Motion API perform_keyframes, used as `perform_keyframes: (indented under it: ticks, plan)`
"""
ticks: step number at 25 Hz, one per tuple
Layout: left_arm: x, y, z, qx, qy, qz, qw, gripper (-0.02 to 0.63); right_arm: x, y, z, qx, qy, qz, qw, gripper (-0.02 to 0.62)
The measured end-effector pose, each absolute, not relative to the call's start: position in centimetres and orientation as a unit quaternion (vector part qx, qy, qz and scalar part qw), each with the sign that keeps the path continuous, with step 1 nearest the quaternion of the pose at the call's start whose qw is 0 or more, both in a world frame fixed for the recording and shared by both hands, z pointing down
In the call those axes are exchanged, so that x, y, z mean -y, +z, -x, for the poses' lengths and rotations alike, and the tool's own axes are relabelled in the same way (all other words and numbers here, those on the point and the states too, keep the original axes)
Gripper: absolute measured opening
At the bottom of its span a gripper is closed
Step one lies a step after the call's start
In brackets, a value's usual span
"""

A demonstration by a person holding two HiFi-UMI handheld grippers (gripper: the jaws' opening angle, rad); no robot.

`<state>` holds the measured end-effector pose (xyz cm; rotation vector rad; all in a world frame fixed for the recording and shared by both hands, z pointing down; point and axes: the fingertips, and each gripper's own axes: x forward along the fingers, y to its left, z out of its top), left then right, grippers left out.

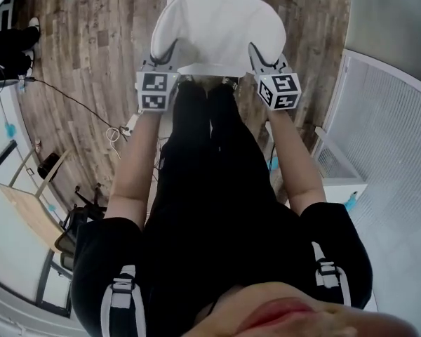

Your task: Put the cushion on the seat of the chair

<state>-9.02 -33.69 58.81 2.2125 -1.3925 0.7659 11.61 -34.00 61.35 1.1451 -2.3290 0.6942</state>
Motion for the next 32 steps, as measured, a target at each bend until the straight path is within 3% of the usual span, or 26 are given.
perform_keyframes:
  ticks: [16, 32]
  plan:
    - [33.3, 82.2, 12.3, 0.445, 0.342, -0.763, 0.320, 0.057, 32.8, 84.1, -8.7, 0.787, 0.360, -0.399, 0.303, 0.058]
    - [36.5, 93.2, 13.2, 0.421, 0.377, -0.743, 0.359, 0.061, 35.7, 95.7, -9.4, 0.755, 0.388, -0.395, 0.352, 0.100]
